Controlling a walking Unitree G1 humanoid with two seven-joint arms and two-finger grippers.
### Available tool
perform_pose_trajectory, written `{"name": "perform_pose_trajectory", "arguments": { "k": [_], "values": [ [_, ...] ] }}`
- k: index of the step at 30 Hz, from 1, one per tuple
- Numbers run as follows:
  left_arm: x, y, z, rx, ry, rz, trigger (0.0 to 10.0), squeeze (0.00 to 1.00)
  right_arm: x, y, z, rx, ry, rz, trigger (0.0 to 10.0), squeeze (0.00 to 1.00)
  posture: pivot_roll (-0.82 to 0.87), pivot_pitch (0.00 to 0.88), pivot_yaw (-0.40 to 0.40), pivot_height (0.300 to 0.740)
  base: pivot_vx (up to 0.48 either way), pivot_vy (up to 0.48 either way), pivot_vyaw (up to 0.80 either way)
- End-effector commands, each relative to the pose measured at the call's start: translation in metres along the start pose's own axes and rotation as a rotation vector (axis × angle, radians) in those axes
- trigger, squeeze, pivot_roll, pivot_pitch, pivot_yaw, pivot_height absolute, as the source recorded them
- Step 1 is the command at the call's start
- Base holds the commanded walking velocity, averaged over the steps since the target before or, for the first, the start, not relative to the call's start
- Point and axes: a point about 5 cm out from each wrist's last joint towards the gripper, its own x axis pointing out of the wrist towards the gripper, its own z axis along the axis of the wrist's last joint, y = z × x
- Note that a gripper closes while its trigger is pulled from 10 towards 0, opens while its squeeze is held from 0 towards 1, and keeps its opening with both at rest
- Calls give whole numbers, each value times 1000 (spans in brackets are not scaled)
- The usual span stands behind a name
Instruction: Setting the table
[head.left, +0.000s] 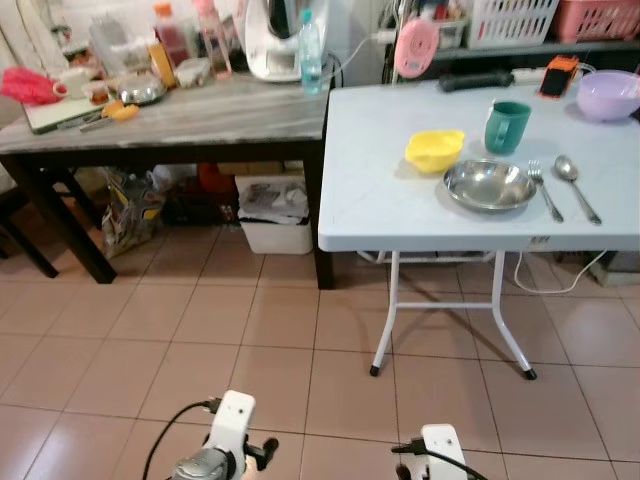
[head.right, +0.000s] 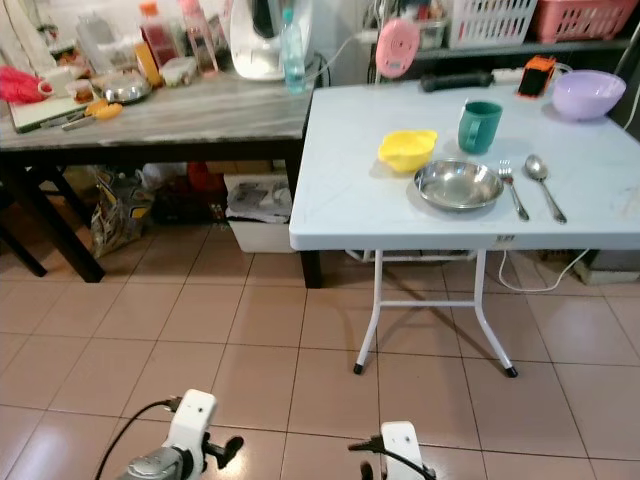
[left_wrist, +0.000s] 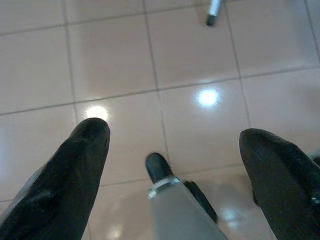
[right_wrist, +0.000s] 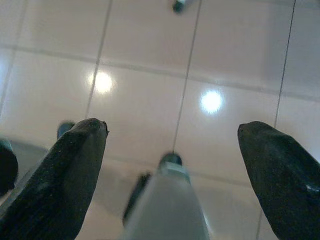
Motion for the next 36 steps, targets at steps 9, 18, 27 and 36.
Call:
{"name": "perform_pose_trajectory", "arguments": {
  "k": [9, 18, 27, 36],
  "values": [
    [6, -6, 113, 18, -412, 5, 10000, 0, 1, -21, 119, 55, -440, 2, 10000, 0, -90, 0, 86, 740, 0, 0, 0],
    [-22, 9, 157, 56, -754, 45, 10000, 0, -29, -32, 163, 43, -702, 21, 10000, 0, -91, 0, 57, 740, 0, 0, 0],
    [-59, 26, 146, 60, -897, 117, 10000, 0, -61, -38, 147, 75, -726, 54, 10000, 0, -82, 0, 43, 740, 0, 0, 0],
    [-93, 32, 112, 178, -883, 158, 10000, 0, -101, -47, 121, 107, -736, -46, 10000, 0, -83, 0, 45, 740, 0, 0, 0]
  ]
}}
